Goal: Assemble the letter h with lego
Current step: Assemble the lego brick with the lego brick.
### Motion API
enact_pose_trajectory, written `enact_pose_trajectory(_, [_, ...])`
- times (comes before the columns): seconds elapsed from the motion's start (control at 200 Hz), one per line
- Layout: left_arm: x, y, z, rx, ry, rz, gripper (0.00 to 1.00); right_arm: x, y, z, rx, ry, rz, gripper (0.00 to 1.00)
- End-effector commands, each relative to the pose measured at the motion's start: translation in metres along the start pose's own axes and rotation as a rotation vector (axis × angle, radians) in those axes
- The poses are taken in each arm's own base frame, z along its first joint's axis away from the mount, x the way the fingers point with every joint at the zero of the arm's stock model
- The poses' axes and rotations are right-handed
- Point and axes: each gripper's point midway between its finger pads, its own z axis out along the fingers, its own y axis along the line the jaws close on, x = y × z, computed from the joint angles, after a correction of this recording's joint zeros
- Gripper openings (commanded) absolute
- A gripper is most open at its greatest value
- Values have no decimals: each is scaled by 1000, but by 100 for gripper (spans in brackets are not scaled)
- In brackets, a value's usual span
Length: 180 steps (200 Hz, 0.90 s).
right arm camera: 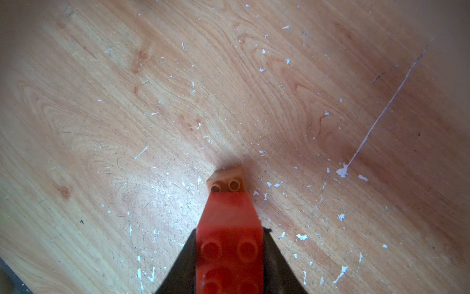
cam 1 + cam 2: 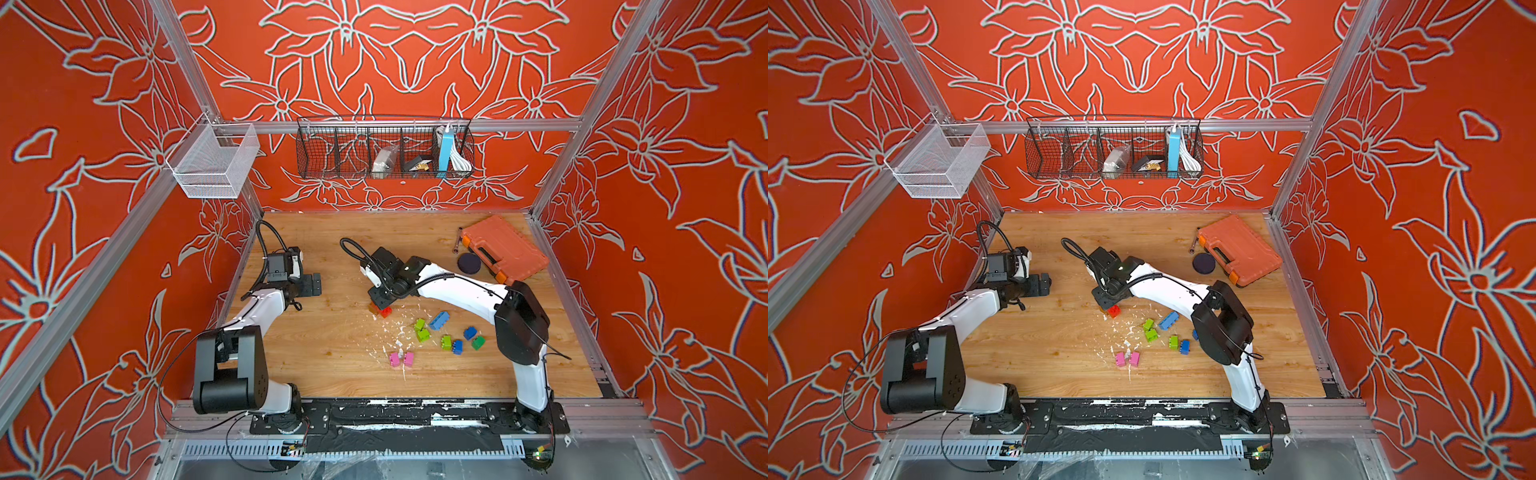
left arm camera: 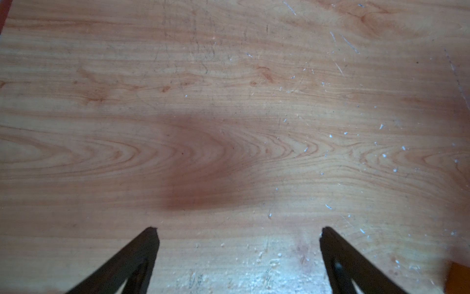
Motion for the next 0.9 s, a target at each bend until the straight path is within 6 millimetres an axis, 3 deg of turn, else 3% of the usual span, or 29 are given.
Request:
enact_pose_trajectory(0.0, [1,-1,-2,19,0,-9,99,0,1,9,13,7,-34,19])
enact_pose_trajectory(0.235, [1,-2,-2,25,2,-9,99,3,11,11,-48,7,-106,18])
enact_pose_trajectory(0.455, [2,-4,-2,39,4,-8,100,5,10,1,-110,16,-206,17])
enact_pose_trajectory(0.66, [2,-7,-1,57,7,-4,100,-1,14,-12,-172,-19,-263,17])
enact_pose_trajectory(0.896, [3,-8,-1,65,10,-5,99,-9,10,-12,-156,-40,-241,17])
